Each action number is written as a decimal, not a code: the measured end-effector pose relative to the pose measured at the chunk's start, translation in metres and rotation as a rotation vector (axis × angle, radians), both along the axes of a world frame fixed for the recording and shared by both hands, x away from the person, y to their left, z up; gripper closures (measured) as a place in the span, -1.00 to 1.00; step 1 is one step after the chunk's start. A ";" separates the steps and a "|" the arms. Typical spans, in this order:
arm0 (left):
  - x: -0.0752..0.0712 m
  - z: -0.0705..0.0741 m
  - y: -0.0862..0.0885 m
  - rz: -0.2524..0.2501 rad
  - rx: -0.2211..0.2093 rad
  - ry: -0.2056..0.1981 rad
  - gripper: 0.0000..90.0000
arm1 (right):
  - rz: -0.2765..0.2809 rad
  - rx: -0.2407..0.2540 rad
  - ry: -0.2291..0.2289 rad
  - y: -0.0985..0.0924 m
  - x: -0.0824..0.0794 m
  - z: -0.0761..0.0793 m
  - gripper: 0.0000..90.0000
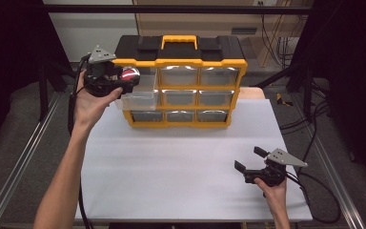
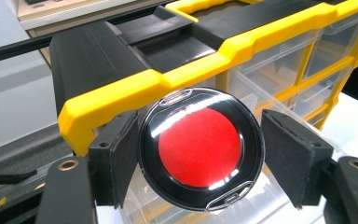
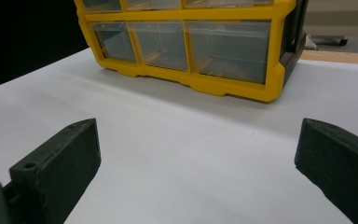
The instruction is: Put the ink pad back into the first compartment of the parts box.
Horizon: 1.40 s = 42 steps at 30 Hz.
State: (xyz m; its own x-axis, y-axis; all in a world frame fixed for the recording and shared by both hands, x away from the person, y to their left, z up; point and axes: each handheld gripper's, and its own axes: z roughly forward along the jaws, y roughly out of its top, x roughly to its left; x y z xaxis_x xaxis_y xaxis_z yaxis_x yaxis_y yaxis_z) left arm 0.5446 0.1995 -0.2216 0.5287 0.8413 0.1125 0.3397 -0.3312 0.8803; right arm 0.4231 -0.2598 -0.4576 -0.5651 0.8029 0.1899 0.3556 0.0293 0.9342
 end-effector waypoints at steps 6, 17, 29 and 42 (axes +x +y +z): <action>0.001 -0.005 0.002 0.002 0.001 0.008 -0.34 | -0.001 0.001 0.000 0.000 0.000 0.000 -0.98; 0.002 -0.011 0.002 0.003 0.012 0.027 -0.34 | 0.000 0.004 -0.001 0.000 0.000 0.000 -0.98; 0.000 -0.013 0.005 0.007 0.002 0.037 -0.34 | -0.001 0.005 0.001 0.000 0.000 0.000 -0.98; 0.001 -0.013 0.004 0.007 0.004 0.052 -0.35 | 0.000 0.003 0.001 0.000 0.000 0.000 -0.98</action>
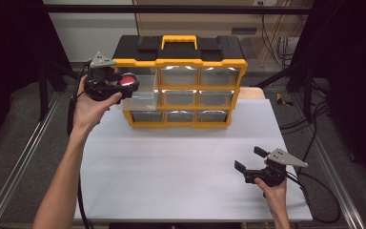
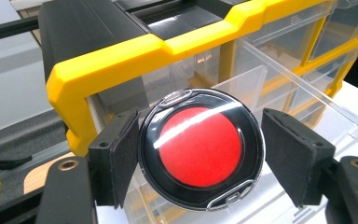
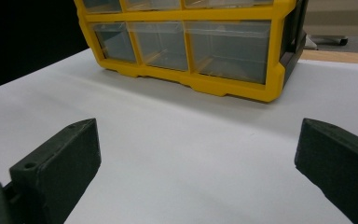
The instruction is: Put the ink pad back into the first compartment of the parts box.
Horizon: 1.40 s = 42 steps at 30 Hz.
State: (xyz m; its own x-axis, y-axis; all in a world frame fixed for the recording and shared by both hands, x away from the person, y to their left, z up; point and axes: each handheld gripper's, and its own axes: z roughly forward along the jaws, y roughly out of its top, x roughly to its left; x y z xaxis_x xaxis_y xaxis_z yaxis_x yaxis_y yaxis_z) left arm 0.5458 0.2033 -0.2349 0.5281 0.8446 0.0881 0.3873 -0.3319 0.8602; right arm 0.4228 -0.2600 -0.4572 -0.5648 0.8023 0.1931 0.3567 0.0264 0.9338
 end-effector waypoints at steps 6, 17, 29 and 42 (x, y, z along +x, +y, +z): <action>0.002 0.000 -0.002 0.003 0.009 0.005 -0.36 | -0.002 0.004 0.000 0.000 0.000 0.000 -0.98; 0.003 0.001 -0.002 -0.001 0.011 0.003 -0.38 | 0.001 0.006 -0.005 -0.001 0.000 0.001 -0.98; -0.012 0.010 0.000 -0.051 -0.070 -0.086 -0.63 | -0.003 0.009 -0.008 -0.001 0.000 0.001 -0.98; -0.038 0.012 0.007 -0.092 -0.150 -0.165 -0.90 | -0.007 0.006 -0.008 -0.001 0.000 0.001 -0.98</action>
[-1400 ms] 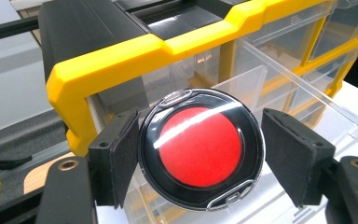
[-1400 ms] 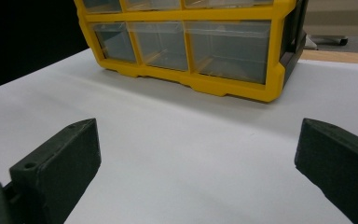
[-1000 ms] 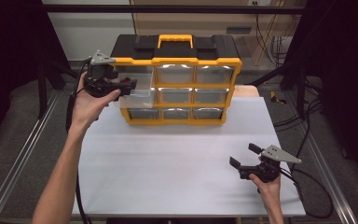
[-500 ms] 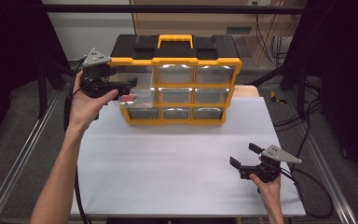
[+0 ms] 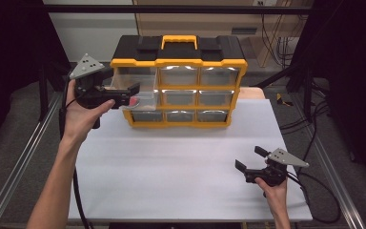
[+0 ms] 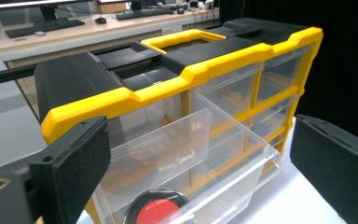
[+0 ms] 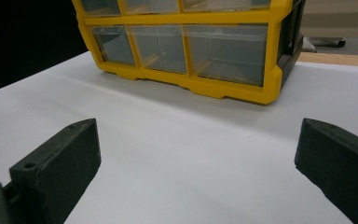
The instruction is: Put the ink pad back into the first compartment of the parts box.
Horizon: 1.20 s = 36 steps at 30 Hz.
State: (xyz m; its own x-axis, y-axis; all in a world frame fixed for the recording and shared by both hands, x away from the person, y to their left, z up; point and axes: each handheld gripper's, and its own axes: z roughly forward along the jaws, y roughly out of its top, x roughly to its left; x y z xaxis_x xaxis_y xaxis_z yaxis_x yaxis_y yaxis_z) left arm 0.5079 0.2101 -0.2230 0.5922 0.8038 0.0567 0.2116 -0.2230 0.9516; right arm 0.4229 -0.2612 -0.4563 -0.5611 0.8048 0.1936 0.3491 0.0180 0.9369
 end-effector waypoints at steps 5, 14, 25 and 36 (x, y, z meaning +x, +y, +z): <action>-0.007 -0.004 0.003 -0.016 -0.015 -0.006 -0.94 | 0.000 0.000 -0.001 0.000 0.000 0.000 -0.98; -0.021 -0.016 0.012 -0.020 -0.031 -0.020 -0.97 | -0.002 0.001 -0.003 -0.001 -0.001 0.001 -0.98; -0.037 -0.029 0.018 -0.045 -0.042 -0.035 -0.97 | -0.001 -0.002 0.001 0.000 0.000 0.000 -0.98; -0.046 -0.051 0.020 -0.060 -0.055 -0.013 -0.97 | -0.006 0.004 0.001 0.000 -0.001 0.001 -0.98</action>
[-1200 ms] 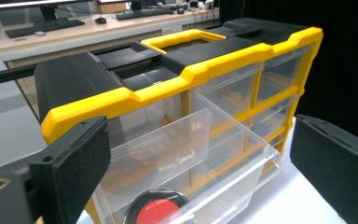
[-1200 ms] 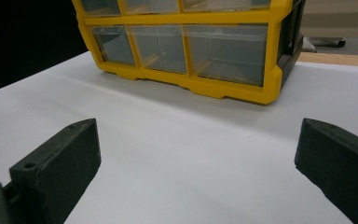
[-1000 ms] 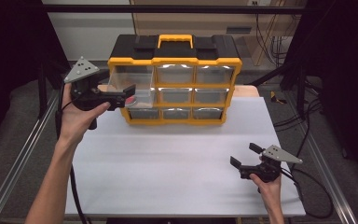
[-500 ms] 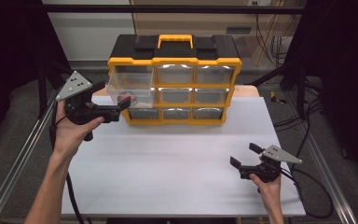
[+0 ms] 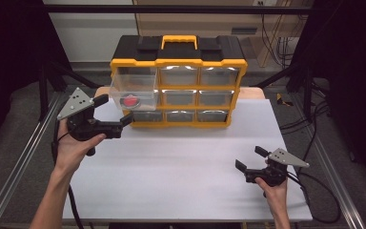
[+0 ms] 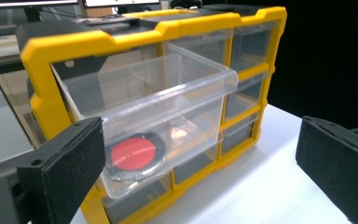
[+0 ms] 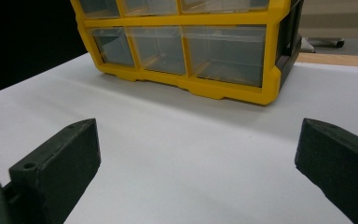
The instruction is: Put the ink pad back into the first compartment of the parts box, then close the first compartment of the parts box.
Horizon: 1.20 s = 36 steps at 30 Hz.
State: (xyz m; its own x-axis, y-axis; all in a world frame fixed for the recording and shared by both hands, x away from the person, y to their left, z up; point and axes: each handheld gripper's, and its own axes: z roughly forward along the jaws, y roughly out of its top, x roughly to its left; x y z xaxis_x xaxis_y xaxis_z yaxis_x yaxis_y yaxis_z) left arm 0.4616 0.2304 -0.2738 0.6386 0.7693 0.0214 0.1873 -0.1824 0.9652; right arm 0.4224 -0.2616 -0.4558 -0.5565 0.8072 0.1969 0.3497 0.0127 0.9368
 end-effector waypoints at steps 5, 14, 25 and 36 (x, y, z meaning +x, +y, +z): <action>-0.002 -0.011 -0.001 -0.009 -0.002 0.013 -0.97 | -0.001 0.001 0.001 0.000 0.000 0.000 -0.98; -0.004 -0.027 -0.003 -0.003 -0.001 0.021 -0.97 | -0.004 0.003 -0.002 -0.001 0.000 0.001 -0.98; -0.002 -0.039 -0.011 0.031 0.007 0.023 -0.74 | -0.001 -0.004 0.001 0.000 0.001 0.000 -0.98; 0.003 -0.042 -0.013 0.068 0.026 0.000 -0.18 | -0.003 -0.006 0.003 -0.001 0.000 -0.001 -0.98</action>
State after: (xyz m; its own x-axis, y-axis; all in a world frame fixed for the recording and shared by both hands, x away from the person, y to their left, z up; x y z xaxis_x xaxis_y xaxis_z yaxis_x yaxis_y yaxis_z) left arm 0.4651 0.2178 -0.3156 0.5848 0.8101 0.0422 0.2002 -0.1946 0.9602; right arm 0.4228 -0.2621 -0.4566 -0.5531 0.8101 0.1942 0.3529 0.0167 0.9355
